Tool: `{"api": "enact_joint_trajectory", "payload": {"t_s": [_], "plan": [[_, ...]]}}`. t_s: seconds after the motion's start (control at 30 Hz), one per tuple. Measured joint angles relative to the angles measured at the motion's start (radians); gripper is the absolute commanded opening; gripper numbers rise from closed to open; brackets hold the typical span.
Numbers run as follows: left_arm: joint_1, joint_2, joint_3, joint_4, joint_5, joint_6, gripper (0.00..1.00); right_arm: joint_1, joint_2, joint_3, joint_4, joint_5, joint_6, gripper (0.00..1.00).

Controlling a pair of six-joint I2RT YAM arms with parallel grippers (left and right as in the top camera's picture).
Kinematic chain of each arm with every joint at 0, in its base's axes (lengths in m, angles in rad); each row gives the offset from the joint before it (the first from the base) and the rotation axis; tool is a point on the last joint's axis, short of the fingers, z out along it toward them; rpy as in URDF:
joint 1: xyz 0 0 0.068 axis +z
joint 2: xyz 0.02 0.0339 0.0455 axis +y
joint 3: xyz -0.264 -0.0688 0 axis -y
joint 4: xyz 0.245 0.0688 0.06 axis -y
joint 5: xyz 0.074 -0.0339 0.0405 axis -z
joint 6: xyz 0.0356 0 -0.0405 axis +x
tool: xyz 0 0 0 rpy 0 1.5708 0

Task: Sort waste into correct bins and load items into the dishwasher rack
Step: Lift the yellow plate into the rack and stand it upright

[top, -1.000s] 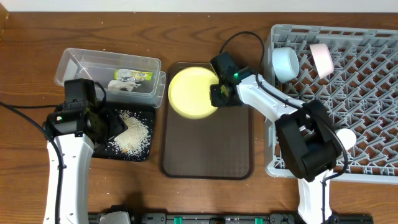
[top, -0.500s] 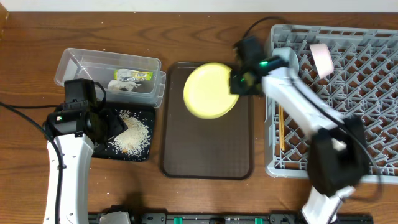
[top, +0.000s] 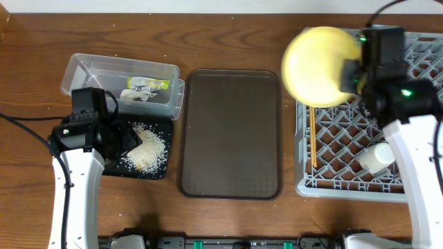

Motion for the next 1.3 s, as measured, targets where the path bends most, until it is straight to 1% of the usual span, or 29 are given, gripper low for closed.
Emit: {"api": "enact_joint_trajectory", "payload": {"t_s": [0.13, 0.3, 0.43, 1.0, 1.3], "plan": [[0.000, 0.000, 0.000, 0.000, 0.000, 0.000, 0.74, -0.017, -0.018, 0.000, -0.103, 0.277, -0.041, 0.01], [0.000, 0.000, 0.000, 0.000, 0.000, 0.000, 0.74, -0.018, -0.011, 0.000, -0.164, 0.449, -0.061, 0.01], [0.000, 0.000, 0.000, 0.000, 0.000, 0.000, 0.74, -0.018, 0.011, -0.001, -0.166, 0.512, -0.066, 0.01], [0.000, 0.000, 0.000, -0.002, 0.000, 0.000, 0.74, -0.061, 0.160, -0.031, -0.178, 0.551, -0.070, 0.01], [0.000, 0.000, 0.000, -0.002, 0.000, 0.000, 0.74, -0.060, 0.218, -0.031, -0.170, 0.418, -0.050, 0.02]]}}
